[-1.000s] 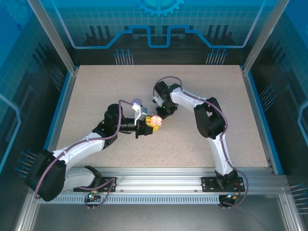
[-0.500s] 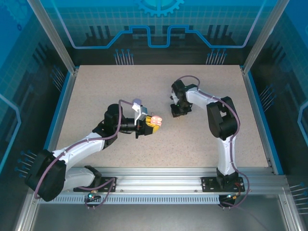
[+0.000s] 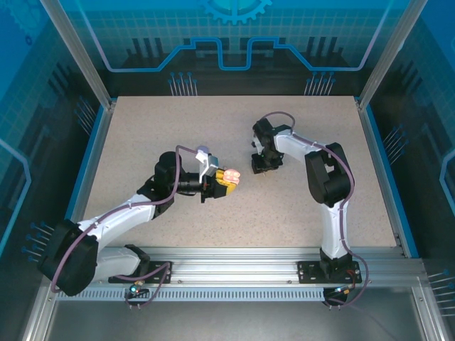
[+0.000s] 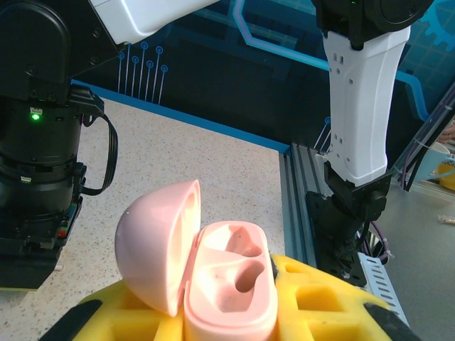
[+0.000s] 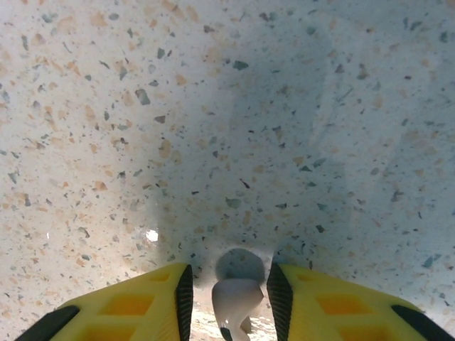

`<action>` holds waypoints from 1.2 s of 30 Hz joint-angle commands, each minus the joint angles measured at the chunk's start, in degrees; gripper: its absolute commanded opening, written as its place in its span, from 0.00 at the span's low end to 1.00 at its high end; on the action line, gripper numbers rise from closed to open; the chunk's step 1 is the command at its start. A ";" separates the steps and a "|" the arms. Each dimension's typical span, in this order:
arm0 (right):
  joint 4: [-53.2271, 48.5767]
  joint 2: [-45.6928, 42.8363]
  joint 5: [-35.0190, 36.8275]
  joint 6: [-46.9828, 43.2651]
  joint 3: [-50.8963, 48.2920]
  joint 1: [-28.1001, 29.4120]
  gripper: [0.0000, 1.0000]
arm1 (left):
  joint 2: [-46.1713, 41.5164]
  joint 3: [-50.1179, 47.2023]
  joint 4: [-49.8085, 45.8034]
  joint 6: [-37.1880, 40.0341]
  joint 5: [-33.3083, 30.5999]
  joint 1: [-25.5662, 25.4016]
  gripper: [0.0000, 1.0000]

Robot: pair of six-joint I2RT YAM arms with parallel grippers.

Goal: Insert the wireless bluetooth earbuds into the charging case

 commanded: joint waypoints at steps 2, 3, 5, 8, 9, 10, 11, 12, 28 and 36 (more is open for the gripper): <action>-3.66 2.38 1.60 -1.73 1.73 0.37 0.39 | 0.35 2.06 -0.33 1.69 -0.11 0.41 0.11; -4.11 2.74 2.02 -2.03 2.10 0.53 0.39 | 0.36 2.09 -0.36 1.59 -0.09 0.41 0.11; -4.82 3.31 2.64 -2.43 2.57 0.88 0.39 | 0.27 2.09 -0.37 1.70 -0.08 0.47 0.11; -5.83 4.02 3.52 -2.86 3.23 1.25 0.37 | 0.28 2.26 -0.64 1.76 -0.06 0.45 0.11; -6.09 4.17 4.05 -2.97 3.45 1.34 0.36 | 0.27 2.22 -0.65 1.76 -0.07 0.46 0.11; -6.35 4.29 4.25 -3.20 3.56 1.45 0.36 | 0.31 2.23 -0.66 1.76 -0.10 0.49 0.11; -6.51 4.43 4.24 -3.53 3.67 1.52 0.36 | 0.27 2.26 -0.63 1.76 -0.09 0.41 0.11; -6.70 4.63 4.25 -3.69 3.79 1.60 0.35 | 0.27 2.26 -0.64 1.77 -0.03 0.41 0.11; -4.80 2.61 3.41 -2.54 2.67 1.02 0.23 | 0.08 1.91 -0.95 1.76 -0.52 0.42 0.11; -0.89 -2.06 0.61 -0.69 -1.25 -1.09 0.22 | 0.44 1.67 -0.90 1.54 -1.57 0.41 0.11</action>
